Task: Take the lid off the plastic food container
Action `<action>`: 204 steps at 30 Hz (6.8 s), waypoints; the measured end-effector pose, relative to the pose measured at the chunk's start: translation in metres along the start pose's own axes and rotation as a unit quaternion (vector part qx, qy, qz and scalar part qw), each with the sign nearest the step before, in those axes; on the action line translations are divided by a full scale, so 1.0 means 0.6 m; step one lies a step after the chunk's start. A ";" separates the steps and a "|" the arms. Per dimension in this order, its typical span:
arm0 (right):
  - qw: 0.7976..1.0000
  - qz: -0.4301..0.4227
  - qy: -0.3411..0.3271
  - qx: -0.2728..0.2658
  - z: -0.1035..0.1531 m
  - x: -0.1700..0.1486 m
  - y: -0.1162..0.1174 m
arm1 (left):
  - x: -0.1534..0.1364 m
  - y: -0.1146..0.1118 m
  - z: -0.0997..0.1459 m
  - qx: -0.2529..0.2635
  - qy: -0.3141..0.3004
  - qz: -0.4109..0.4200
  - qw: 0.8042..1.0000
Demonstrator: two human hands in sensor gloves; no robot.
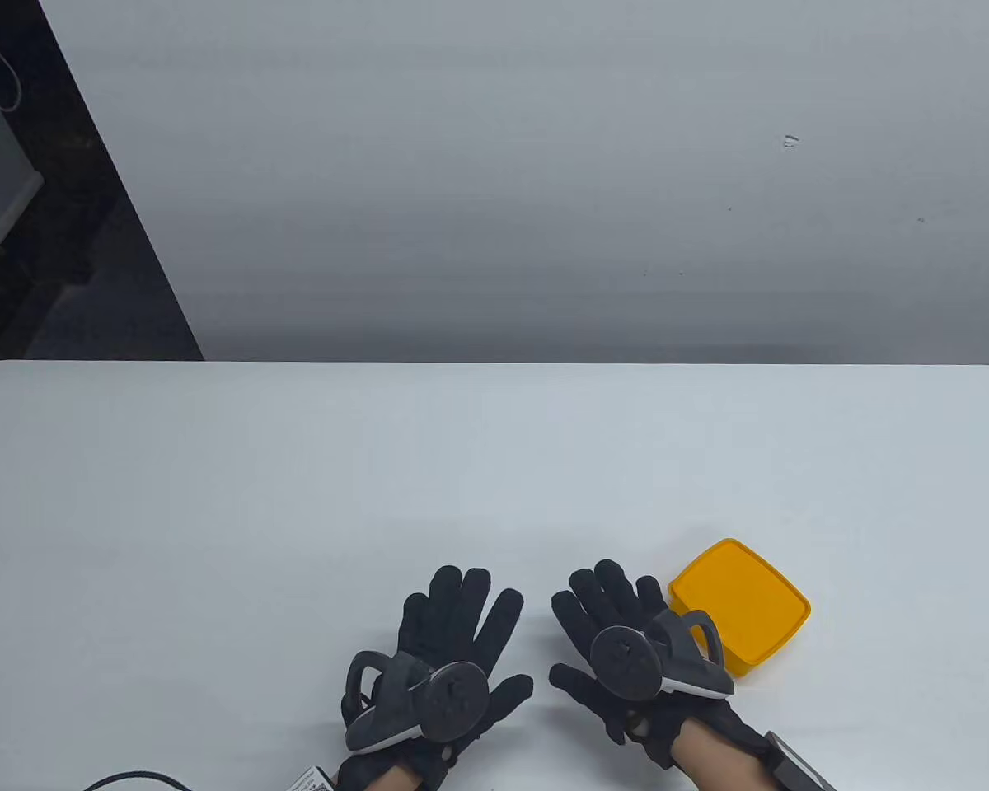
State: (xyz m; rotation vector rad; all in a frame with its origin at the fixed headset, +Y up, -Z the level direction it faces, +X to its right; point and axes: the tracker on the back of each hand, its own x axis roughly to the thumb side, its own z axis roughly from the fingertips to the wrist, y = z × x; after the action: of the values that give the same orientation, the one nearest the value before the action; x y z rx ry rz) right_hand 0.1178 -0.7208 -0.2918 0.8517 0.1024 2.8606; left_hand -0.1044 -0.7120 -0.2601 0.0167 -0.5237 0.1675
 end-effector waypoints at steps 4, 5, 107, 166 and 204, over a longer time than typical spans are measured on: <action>1.000 -0.007 0.004 0.007 -0.002 -0.003 0.001 | 0.000 0.000 0.000 0.001 -0.001 0.003 1.000; 1.000 -0.012 0.005 0.009 -0.001 -0.006 0.000 | 0.000 0.000 0.001 0.003 -0.001 0.005 1.000; 0.965 -0.140 -0.113 -0.188 0.036 0.078 -0.073 | 0.011 0.009 0.003 0.071 -0.029 0.245 0.967; 0.888 -0.199 0.415 -0.025 0.056 -0.291 0.024 | -0.014 0.010 0.008 0.031 -0.044 0.196 0.979; 0.971 -0.171 0.148 -0.078 0.029 -0.123 -0.027 | -0.128 -0.052 -0.015 0.039 0.096 0.233 0.967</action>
State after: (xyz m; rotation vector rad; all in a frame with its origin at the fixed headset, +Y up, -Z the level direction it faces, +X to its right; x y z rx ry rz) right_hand 0.1903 -0.7170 -0.3190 0.3341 0.0512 2.6021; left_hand -0.1601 -0.7540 -0.3053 -0.0469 -0.3200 0.6432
